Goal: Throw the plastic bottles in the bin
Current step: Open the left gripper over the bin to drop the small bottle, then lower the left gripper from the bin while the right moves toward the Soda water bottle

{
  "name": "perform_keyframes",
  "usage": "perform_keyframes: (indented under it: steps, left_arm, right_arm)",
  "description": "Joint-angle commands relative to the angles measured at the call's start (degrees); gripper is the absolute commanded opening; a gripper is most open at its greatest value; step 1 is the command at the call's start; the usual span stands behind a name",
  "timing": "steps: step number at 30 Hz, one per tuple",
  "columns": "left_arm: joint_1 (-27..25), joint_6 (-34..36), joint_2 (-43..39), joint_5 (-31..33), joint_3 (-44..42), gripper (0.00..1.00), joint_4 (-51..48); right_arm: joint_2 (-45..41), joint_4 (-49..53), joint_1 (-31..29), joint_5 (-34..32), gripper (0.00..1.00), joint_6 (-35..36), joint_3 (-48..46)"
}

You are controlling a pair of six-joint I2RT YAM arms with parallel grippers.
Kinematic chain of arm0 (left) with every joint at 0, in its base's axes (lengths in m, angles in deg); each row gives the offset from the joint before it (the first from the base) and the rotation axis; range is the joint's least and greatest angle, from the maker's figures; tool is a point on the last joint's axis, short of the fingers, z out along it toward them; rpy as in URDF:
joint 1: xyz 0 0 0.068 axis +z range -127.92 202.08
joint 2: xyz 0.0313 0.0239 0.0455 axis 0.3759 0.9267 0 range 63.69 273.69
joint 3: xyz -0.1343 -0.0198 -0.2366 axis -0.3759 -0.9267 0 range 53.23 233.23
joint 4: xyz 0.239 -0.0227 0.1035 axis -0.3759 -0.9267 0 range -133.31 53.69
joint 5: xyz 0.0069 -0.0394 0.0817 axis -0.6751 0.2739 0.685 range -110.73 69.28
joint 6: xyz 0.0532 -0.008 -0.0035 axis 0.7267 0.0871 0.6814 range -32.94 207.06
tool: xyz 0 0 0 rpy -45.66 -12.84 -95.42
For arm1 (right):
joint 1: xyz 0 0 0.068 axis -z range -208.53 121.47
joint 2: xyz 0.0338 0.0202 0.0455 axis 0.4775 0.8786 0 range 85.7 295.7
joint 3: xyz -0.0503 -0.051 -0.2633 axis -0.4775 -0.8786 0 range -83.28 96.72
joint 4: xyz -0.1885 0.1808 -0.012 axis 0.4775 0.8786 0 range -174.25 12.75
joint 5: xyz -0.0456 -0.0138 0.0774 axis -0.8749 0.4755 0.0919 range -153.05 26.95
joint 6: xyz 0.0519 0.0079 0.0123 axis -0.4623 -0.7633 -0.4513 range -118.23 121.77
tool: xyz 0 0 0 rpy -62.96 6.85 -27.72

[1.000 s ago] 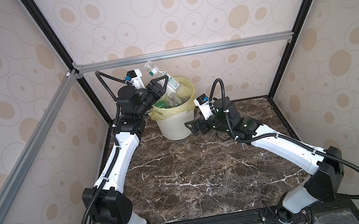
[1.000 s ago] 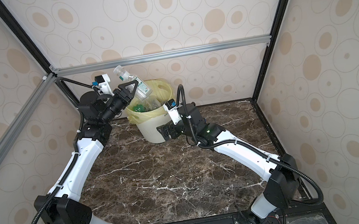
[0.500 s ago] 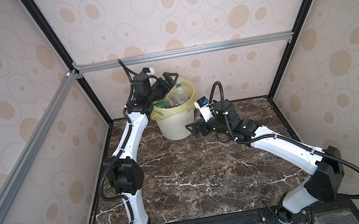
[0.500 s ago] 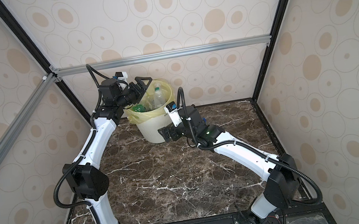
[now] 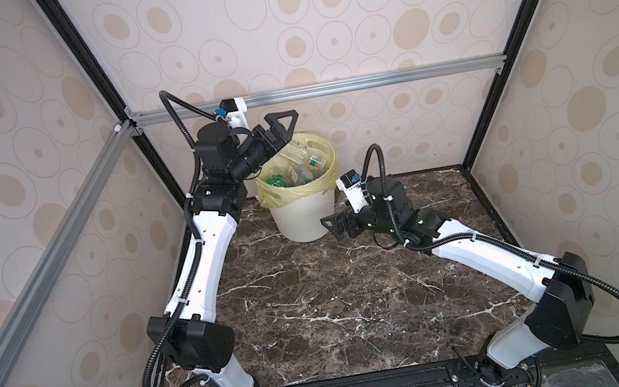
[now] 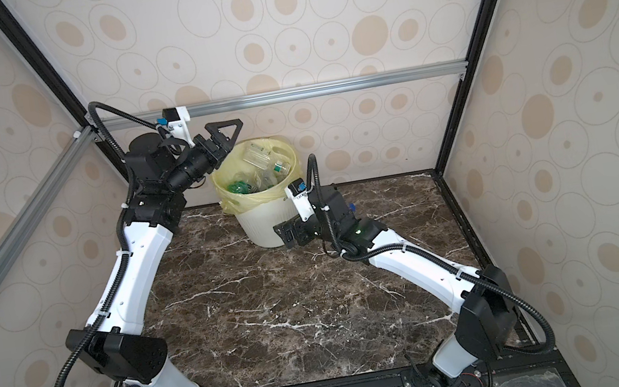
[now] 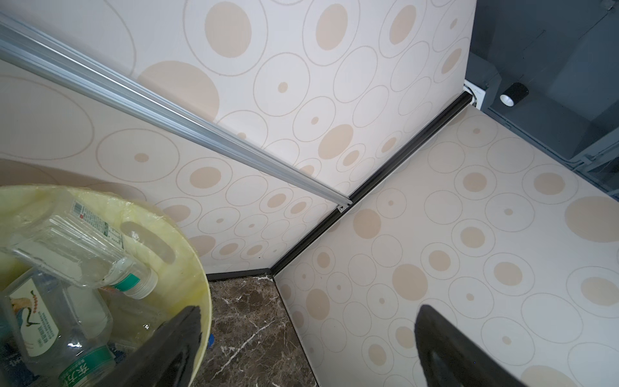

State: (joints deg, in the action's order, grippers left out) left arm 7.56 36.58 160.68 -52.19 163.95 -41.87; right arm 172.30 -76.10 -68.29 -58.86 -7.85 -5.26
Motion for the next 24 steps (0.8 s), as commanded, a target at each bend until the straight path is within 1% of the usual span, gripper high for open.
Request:
perform_keyframes:
  steps: [1,6,11,13,16,21,24]
  left_arm:
    - [-0.2,1.4,-0.7,-0.1,-2.2,0.99,1.4]
    - [-0.3,1.5,-2.9,-1.0,-6.8,0.99,4.1]
    - [-0.8,3.0,-5.5,-2.0,-12.3,0.99,5.5]
    - [-1.6,4.4,-6.6,-1.5,-14.4,0.99,5.3]
    - [-3.9,7.8,-8.0,0.4,-17.1,0.99,4.2]
    - [-9.5,12.9,-9.2,4.2,-21.0,0.99,2.1]
    - [-13.1,15.0,-10.3,8.1,-24.6,0.99,2.5]
  right_arm:
    - [-2.3,-0.3,0.2,-0.5,1.00,-0.4,-1.0]
    - [-3.0,-0.3,1.1,-1.4,1.00,-1.3,-2.3]
    - [-3.6,1.1,4.2,-3.3,1.00,-4.3,-3.2]
    - [-3.5,2.3,5.8,-4.1,1.00,-5.7,-3.2]
    - [-2.7,4.6,8.7,-5.3,1.00,-8.4,-2.6]
    - [-0.2,8.6,14.2,-7.8,1.00,-14.9,-1.9]
    - [1.5,9.5,17.1,-9.2,1.00,-18.0,-2.5]
